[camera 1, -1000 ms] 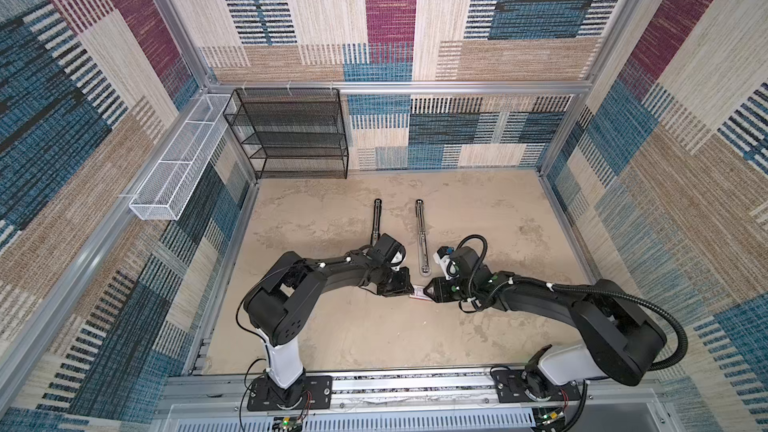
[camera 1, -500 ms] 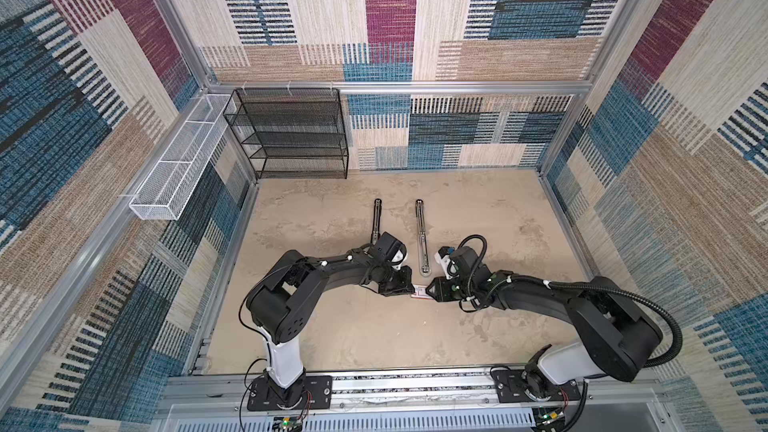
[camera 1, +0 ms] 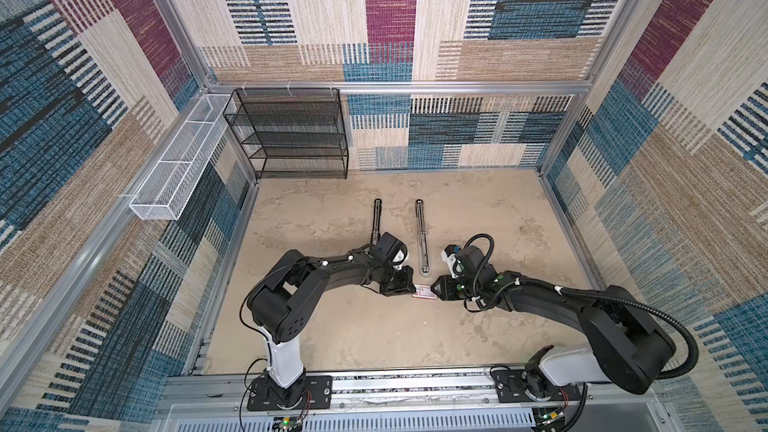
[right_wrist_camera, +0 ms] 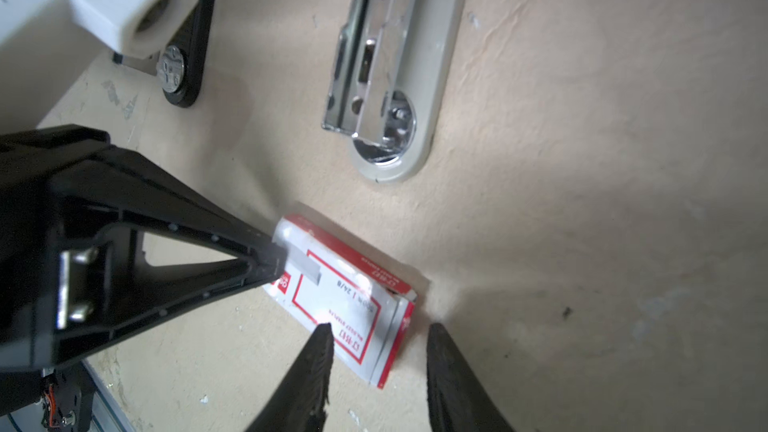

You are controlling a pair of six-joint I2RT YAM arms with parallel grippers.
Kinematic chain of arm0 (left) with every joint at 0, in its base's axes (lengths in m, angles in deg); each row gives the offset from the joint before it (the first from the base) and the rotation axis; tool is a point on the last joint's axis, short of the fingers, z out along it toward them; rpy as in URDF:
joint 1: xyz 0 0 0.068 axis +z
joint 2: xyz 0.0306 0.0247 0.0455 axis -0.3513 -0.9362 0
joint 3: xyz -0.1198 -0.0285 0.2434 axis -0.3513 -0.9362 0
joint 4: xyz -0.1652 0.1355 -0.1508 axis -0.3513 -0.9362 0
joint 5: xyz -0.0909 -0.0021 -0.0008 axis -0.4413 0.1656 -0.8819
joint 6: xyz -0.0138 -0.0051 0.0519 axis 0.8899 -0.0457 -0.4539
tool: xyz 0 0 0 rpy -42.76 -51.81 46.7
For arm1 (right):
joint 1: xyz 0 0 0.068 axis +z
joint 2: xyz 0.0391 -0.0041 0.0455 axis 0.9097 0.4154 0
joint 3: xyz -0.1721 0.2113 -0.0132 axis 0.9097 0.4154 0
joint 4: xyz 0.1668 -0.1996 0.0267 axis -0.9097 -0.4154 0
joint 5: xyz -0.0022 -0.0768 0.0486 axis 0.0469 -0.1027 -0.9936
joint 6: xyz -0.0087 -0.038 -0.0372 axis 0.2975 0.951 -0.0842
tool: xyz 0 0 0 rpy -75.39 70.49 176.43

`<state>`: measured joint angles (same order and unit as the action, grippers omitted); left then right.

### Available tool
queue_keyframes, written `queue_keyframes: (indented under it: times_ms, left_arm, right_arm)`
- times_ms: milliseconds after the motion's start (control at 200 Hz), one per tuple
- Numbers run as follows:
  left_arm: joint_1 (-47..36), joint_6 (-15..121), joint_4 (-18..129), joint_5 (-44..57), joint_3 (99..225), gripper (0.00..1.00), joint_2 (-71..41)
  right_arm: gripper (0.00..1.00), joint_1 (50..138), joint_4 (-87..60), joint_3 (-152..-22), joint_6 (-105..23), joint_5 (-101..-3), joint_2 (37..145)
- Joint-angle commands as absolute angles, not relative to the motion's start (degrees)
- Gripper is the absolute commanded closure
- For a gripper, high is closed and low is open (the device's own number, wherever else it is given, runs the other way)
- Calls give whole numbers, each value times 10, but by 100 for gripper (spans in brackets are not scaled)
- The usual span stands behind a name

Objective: Load the staples into the stapler

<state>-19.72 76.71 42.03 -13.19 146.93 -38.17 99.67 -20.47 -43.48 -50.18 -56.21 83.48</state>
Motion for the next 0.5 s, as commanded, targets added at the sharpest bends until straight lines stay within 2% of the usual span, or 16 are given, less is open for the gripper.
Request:
queue_keyframes:
  times_ms: [0,305,376,496]
  left_arm:
    - [-198,760,407,-116,1466,100,-381]
    - [-197,761,409,-112,1460,100,-371]
    - [-197,762,408,-111,1459,100,-369]
    - [-197,763,409,-110,1458,100,-367]
  right_arm:
    - [62,997,-202,-433,-499,-560,839]
    - [70,997,-203,-434,-496,-548,857]
    - [75,997,-207,-435,-496,-542,859]
    - [76,997,-217,-437,-495,-525,863]
